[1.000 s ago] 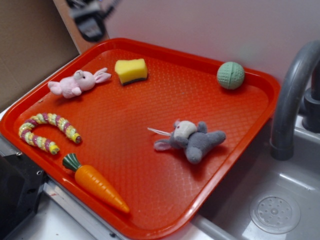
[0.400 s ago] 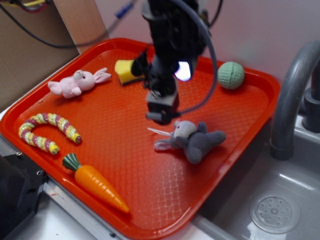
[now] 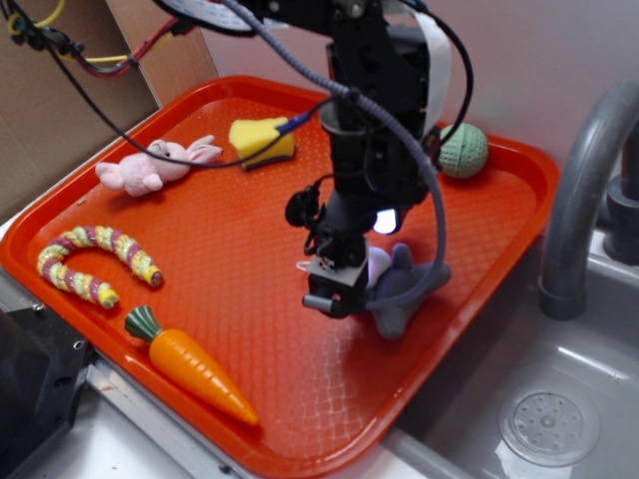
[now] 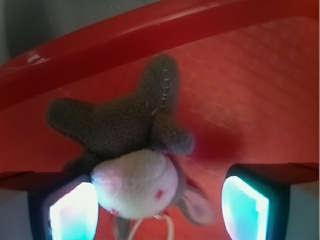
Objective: Grab the gray animal.
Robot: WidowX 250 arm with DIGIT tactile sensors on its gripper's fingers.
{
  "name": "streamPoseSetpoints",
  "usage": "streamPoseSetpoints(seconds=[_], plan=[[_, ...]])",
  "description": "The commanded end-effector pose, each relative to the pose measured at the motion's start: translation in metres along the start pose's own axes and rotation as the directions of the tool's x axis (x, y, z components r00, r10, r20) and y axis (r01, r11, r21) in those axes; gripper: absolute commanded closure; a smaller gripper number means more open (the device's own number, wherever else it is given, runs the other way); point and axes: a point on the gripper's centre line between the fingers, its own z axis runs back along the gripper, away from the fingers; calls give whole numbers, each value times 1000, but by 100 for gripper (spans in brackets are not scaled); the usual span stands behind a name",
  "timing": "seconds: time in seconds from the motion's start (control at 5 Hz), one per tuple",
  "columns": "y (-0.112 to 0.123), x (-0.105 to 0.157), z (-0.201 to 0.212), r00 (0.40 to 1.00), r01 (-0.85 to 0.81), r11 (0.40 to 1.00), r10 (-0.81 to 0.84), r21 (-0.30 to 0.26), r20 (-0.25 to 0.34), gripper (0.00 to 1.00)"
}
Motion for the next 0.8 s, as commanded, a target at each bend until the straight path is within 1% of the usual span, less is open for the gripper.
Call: streamPoseSetpoints(seconds=[0.0,0.2,0.4,0.6], plan=[[-30,5,-7,996,88,994,-87,-59,21,100],[-23,2,-9,996,-81,985,86,-150,27,100],[-8,-10,13,935,-330,943,321,37,153,100],[7,-34,60,816,-561,820,526,112,242,100]])
